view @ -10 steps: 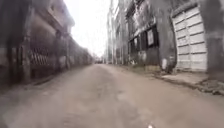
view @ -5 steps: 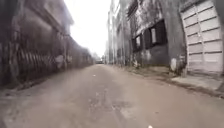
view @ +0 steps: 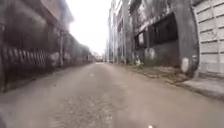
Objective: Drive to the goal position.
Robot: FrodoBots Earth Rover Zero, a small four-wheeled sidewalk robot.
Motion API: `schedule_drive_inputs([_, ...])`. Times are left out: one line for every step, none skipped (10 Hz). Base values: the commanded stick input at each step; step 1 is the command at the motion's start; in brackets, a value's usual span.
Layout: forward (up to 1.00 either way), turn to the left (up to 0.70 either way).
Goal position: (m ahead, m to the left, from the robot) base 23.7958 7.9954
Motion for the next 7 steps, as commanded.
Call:
schedule_drive_inputs([1.0, 0.0])
schedule_drive_inputs([1.0, 0.0])
schedule_drive_inputs([1.0, 0.0])
schedule_drive_inputs([1.0, 0.0])
schedule_drive_inputs([1.0, 0.0])
schedule_drive_inputs([1.0, 0.0])
schedule_drive_inputs([1.0, 0.0])
